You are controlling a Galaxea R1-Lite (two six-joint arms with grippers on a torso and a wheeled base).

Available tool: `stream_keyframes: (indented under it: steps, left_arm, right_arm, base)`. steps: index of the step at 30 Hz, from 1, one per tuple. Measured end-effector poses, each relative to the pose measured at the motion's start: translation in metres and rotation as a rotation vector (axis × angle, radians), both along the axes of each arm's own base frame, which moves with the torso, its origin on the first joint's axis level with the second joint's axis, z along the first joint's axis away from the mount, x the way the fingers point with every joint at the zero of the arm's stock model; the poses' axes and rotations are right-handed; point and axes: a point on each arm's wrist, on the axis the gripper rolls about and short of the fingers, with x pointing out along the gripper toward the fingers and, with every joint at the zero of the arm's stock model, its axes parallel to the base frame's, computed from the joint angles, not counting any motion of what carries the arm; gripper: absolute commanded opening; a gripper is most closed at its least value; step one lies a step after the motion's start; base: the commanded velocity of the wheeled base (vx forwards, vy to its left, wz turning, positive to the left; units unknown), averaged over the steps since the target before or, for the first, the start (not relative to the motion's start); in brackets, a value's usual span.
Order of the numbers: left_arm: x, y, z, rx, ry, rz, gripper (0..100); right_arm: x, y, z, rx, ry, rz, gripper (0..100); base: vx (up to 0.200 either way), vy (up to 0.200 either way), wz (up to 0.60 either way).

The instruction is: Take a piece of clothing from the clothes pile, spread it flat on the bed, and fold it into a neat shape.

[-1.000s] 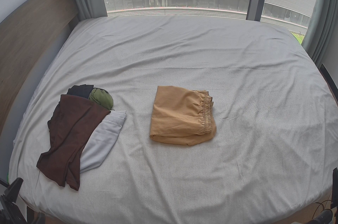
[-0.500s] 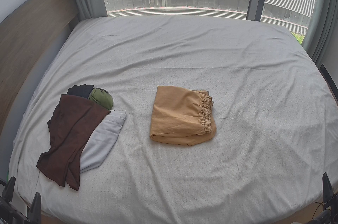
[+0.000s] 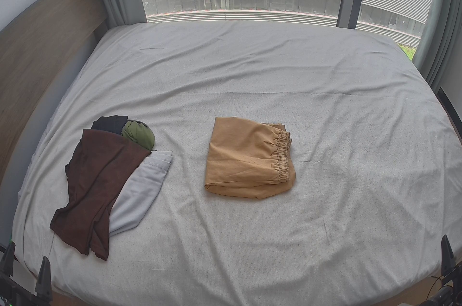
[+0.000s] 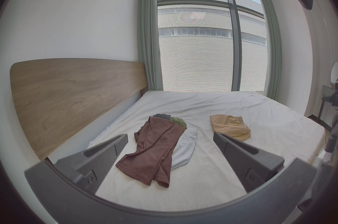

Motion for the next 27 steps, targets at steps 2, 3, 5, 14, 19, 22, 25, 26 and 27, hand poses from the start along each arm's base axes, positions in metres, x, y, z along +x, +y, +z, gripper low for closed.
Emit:
stream_keyframes:
  steps: [2,3,5,14,19,22,25,26,27]
  left_arm:
    - [0.0000,-0.0001,0.0004,0.008,-0.004,-0.003,100]
    - [0.0000,-0.0001,0.0010,0.015,-0.008,-0.005,100]
    - [-0.0001,-0.0002,0.0017,0.023,-0.015,-0.008,100]
    - [-0.0001,-0.0007,-0.0057,0.007,0.060,-0.042,100]
    - [0.0001,-0.0013,-0.0048,0.003,0.048,-0.077,100]
    - [0.0001,-0.0016,-0.0036,-0.002,0.035,-0.086,100]
    - [0.0001,-0.0016,-0.0035,0.000,0.034,-0.086,100]
    - [0.0001,-0.0016,-0.0035,0.001,0.034,-0.085,100]
    - [0.0001,-0.0016,-0.0035,0.001,0.034,-0.084,100]
  right_arm:
    - [0.0001,0.0005,0.0000,-0.008,0.001,0.023,100]
    - [0.0001,0.0009,0.0001,-0.015,0.001,0.041,100]
    - [0.0001,0.0014,-0.0001,-0.026,0.002,0.060,100]
    - [0.0002,0.0014,-0.0012,-0.048,0.015,0.059,100]
    - [0.0004,0.0017,-0.0091,-0.031,0.092,0.076,100]
    - [0.0004,0.0017,-0.0072,-0.023,0.073,0.078,100]
    - [0.0005,0.0018,-0.0071,-0.025,0.072,0.083,100]
    - [0.0005,0.0018,-0.0069,-0.033,0.070,0.087,100]
    - [0.0005,0.0019,-0.0068,-0.035,0.069,0.085,100]
  base:
    - [0.000,0.000,0.00]
    - [0.000,0.000,0.00]
    - [0.000,0.000,0.00]
    - [0.000,0.000,0.00]
    - [0.000,0.000,0.00]
    - [0.000,0.000,0.00]
    - [0.000,0.000,0.00]
    - [0.000,0.000,0.00]
    - [0.000,0.000,0.00]
